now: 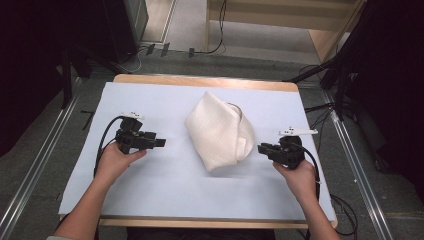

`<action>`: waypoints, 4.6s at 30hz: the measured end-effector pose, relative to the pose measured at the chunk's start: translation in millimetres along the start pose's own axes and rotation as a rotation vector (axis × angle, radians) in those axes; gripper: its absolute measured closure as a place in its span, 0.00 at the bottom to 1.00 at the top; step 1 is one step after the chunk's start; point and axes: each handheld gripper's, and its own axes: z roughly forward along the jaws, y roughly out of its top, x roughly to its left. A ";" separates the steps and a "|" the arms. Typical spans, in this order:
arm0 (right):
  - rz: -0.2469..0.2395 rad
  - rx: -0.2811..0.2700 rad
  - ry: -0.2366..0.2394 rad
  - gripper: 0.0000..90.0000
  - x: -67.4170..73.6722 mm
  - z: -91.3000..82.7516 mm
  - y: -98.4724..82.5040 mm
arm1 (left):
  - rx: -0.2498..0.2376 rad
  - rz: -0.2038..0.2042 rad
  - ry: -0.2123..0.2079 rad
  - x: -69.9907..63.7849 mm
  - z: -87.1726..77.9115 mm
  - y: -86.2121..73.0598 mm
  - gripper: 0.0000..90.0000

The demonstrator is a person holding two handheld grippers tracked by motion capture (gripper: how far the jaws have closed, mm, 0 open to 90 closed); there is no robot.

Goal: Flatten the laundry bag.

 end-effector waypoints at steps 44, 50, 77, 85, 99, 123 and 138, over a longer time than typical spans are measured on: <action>-0.187 0.024 0.232 0.98 89.3 52.2 37.9 | -0.081 -0.118 0.068 27.4 -50.4 -25.0 0.47; -0.222 0.051 0.254 0.98 102.3 56.2 31.3 | -0.094 -0.144 0.078 36.8 -58.8 -27.5 0.48; -0.295 0.212 0.337 0.96 138.1 90.9 -7.8 | -0.114 -0.140 0.048 45.0 -62.6 -23.9 0.47; -0.298 0.152 0.327 0.87 132.4 69.5 -1.3 | -0.092 -0.124 0.036 44.8 -55.7 -16.4 0.48; -0.223 0.048 0.187 0.79 78.9 27.0 9.6 | -0.099 -0.082 0.009 51.3 -67.1 7.5 0.53; -0.140 0.010 0.047 0.62 32.3 -0.6 4.2 | 0.053 0.088 -0.044 16.5 42.2 46.5 0.52; -0.127 0.014 0.049 0.58 30.2 5.2 -4.3 | 0.144 0.067 -0.088 12.9 85.2 44.1 0.51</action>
